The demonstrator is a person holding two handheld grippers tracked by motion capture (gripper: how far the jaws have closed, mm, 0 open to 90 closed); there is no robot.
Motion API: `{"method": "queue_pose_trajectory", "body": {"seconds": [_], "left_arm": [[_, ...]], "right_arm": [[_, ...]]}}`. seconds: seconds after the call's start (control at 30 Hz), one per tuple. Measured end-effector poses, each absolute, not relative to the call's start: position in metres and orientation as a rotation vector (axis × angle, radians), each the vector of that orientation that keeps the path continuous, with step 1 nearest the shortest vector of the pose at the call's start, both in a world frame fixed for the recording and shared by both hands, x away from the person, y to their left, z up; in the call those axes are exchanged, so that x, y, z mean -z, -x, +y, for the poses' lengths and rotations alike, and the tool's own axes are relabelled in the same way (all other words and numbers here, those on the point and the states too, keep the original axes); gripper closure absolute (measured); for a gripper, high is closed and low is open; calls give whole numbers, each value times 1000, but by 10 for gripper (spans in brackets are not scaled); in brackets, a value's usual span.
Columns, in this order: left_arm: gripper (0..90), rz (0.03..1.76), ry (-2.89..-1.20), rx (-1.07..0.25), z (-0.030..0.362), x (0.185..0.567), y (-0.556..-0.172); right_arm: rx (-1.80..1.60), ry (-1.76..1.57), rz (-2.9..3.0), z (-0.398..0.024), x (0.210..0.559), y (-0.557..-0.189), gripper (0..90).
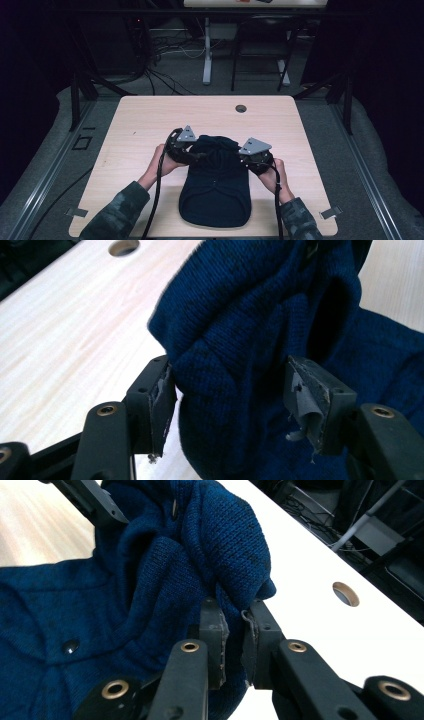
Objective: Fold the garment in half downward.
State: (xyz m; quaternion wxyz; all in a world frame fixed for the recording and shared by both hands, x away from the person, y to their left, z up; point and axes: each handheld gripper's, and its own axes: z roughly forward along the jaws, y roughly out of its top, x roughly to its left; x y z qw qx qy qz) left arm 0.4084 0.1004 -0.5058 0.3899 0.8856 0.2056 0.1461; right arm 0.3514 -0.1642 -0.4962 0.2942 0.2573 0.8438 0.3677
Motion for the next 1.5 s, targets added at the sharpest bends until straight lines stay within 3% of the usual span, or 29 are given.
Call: {"method": "queue_pose_trajectory", "body": {"seconds": [0.13, 0.27, 0.4, 0.67, 0.8, 0.97, 1.5], "left_arm": [[600, 506, -2260, -404, 100, 507, -405], [696, 469, -2244, -438, 100, 507, -399], [702, 436, -2258, -496, 96, 508, -389], [684, 446, -2249, -476, 100, 511, -380], [632, 449, -2255, -484, 100, 511, -375], [675, 434, -2249, -513, 101, 512, -371], [722, 506, -2128, -726, 79, 492, -411]], "right_arm": [[-974, -670, 2256, -166, 498, -348, 802], [-981, -685, 2270, -172, 499, -343, 794], [-976, -689, 2307, -173, 500, -339, 779], [-1008, -713, 2364, -175, 503, -331, 769], [-1010, -719, 2370, -175, 503, -327, 761], [-983, -689, 2342, -173, 504, -322, 785], [-956, -756, 2082, -169, 480, -355, 796]]}}
